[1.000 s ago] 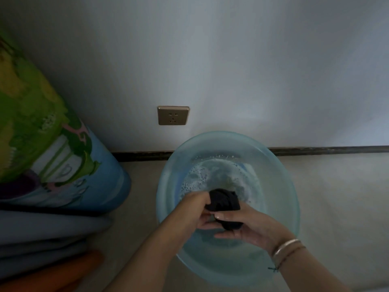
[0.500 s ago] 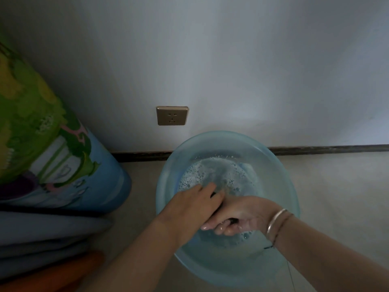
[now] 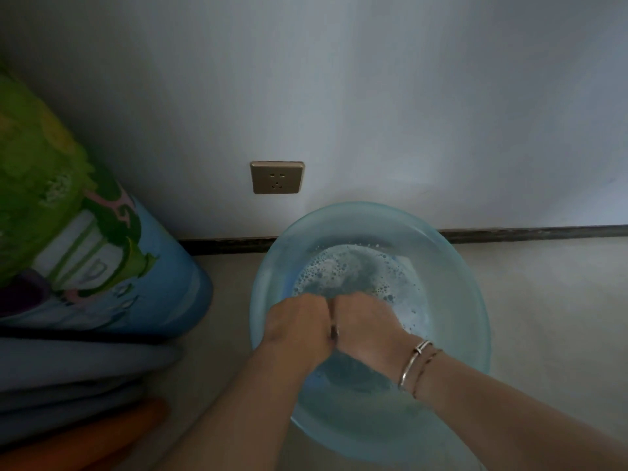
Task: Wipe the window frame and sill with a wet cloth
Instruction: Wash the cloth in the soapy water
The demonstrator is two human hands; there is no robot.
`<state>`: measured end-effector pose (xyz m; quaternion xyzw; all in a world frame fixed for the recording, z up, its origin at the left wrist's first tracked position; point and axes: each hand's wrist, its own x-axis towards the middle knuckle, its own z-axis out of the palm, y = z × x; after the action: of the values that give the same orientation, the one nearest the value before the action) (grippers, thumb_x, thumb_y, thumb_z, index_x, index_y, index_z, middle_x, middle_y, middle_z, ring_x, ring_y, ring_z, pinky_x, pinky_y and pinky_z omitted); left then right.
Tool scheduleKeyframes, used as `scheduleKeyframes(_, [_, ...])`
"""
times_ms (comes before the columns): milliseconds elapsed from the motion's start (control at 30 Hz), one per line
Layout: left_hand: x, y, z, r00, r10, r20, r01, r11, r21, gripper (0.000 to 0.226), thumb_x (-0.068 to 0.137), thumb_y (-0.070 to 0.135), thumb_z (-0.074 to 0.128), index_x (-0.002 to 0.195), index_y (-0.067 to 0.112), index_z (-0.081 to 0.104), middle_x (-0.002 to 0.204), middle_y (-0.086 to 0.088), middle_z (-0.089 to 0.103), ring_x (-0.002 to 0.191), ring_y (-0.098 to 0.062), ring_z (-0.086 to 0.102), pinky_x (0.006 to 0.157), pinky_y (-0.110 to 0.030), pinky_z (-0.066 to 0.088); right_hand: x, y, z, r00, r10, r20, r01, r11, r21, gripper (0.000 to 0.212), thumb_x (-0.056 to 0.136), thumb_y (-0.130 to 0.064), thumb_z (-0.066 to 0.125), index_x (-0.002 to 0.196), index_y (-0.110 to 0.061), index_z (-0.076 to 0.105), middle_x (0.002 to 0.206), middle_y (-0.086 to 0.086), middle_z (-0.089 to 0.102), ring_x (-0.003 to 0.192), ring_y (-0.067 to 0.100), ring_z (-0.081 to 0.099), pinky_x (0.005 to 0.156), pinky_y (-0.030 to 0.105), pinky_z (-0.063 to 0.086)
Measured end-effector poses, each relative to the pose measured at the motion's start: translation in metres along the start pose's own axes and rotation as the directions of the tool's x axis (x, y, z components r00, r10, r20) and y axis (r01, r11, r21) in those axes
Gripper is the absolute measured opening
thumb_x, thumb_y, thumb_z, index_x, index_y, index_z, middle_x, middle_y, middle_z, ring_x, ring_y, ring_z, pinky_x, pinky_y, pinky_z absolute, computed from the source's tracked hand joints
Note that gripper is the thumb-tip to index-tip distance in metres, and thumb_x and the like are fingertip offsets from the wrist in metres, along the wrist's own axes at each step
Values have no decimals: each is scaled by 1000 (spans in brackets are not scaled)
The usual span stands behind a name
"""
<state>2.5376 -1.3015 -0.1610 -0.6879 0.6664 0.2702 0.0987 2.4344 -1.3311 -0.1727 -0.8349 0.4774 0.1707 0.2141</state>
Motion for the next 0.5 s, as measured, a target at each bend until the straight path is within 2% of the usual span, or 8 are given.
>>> scheduleKeyframes(67, [1, 0, 2, 997, -75, 20, 78, 986, -149, 25, 87, 26, 49, 99, 12, 65, 105, -7, 67, 99, -26, 64, 72, -28, 42, 4, 5, 1, 992, -111, -59, 105, 989, -106, 21, 86, -8, 47, 96, -17, 63, 93, 5, 68, 88, 27, 65, 65, 31, 44])
scheduleKeyframes(133, [3, -3, 2, 986, -130, 103, 157, 934, -322, 21, 84, 25, 50, 88, 12, 65, 98, -8, 69, 94, -27, 64, 70, -27, 42, 8, 9, 1, 973, -196, -119, 177, 973, -147, 17, 84, -9, 48, 89, -17, 62, 86, 4, 68, 80, 28, 64, 58, 30, 40])
scheduleKeyframes(200, [9, -4, 4, 974, -127, 189, 207, 840, -502, 13, 78, 19, 51, 69, 13, 59, 87, -10, 69, 87, -28, 65, 66, -27, 45, 12, 16, -1, 937, -285, -201, 234, 942, -242, 7, 76, -11, 57, 75, -17, 59, 70, 2, 66, 64, 27, 64, 49, 26, 31])
scheduleKeyframes(267, [13, 0, 7, 971, -107, 216, 222, 747, -627, 10, 74, 13, 51, 67, 11, 59, 78, -13, 67, 83, -31, 66, 61, -29, 49, 14, 25, -2, 874, -361, -324, 271, 917, -292, 13, 61, -13, 66, 62, -18, 54, 52, -3, 57, 44, 23, 57, 41, 21, 24])
scheduleKeyframes(367, [14, 9, 5, 976, -136, 170, 214, 749, -627, 14, 79, 16, 55, 83, 6, 64, 86, -14, 69, 85, -29, 66, 60, -27, 44, 15, 36, -3, 823, -395, -409, 273, 906, -325, 21, 56, -12, 71, 62, -19, 51, 53, -3, 52, 44, 23, 52, 38, 23, 31])
scheduleKeyframes(500, [8, 12, 4, 973, -210, 94, 229, 837, -497, 20, 86, 23, 55, 102, 13, 62, 103, -7, 66, 96, -27, 63, 68, -28, 43, 15, 41, 0, 825, -309, -473, 199, 943, -268, 31, 54, -12, 81, 61, -20, 51, 52, -4, 52, 43, 24, 52, 38, 24, 33])
